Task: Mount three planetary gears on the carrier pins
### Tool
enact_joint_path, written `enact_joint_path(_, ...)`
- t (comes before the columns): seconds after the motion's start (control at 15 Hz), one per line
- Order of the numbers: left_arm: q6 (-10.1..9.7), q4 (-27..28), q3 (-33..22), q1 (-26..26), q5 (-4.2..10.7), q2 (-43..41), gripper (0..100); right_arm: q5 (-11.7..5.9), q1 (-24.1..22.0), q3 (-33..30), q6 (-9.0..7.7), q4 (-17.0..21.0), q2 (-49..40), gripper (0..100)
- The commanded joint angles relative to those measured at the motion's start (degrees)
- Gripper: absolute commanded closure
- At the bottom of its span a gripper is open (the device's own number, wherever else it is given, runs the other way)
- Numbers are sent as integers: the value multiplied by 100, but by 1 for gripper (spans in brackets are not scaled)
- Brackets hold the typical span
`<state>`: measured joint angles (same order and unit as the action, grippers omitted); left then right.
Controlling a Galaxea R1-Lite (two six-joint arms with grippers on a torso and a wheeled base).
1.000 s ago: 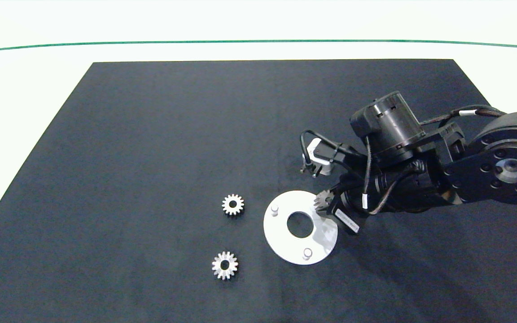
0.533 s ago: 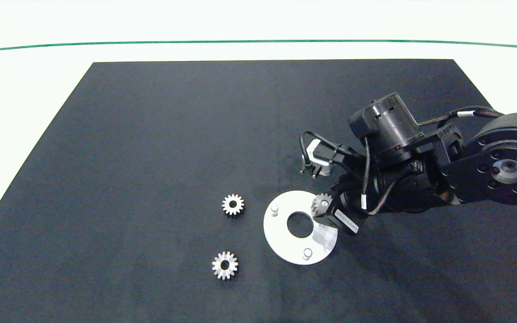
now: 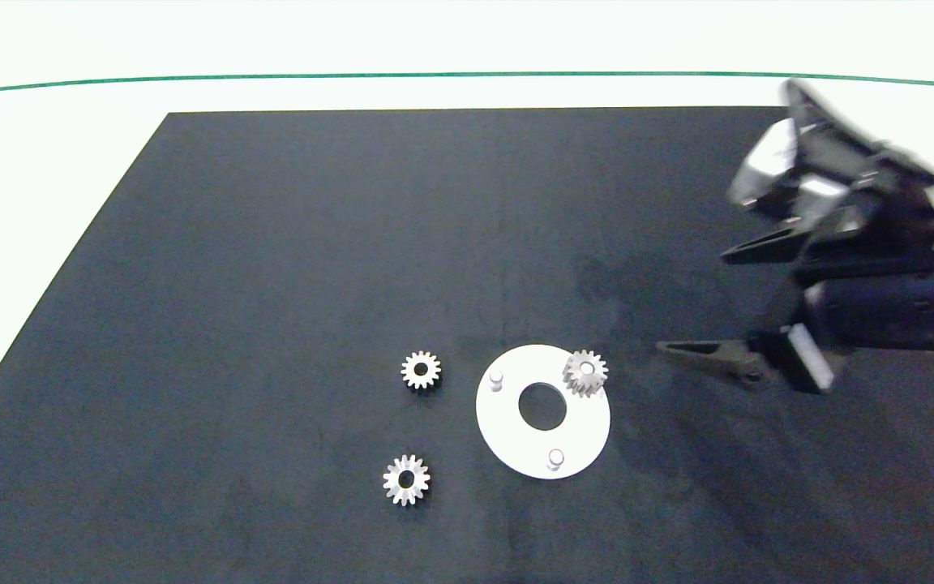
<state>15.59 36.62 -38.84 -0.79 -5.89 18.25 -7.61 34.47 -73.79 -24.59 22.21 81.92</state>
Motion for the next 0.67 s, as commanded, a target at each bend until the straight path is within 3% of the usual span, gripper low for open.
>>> enact_joint_path(0.07,489,-15,193,-44,-167,715,0,-57,-389,1024,-20,108,-3217,0)
enact_joint_path(0.2,656,-23,201,-184,-281,1322,0,-57,-644,1253,-20,521,-3850,0)
enact_joint_path(0.27,805,-182,201,-413,-264,1699,0,-57,-723,1499,-11,732,-4123,0)
enact_joint_path(0.4,1016,-700,210,-826,-246,2077,0,-57,-749,1982,-11,767,-4483,0)
enact_joint_path(0.47,1262,-1271,360,-1116,-246,2543,0,-57,-784,2202,-2,776,-4659,0)
enact_joint_path(0.53,1376,-1474,430,-1134,-246,2745,0,-57,-820,2220,24,767,-4676,0)
enact_joint_path(0.67,1394,-1772,729,-1468,-237,3211,0,-57,-820,2211,95,767,-4668,0)
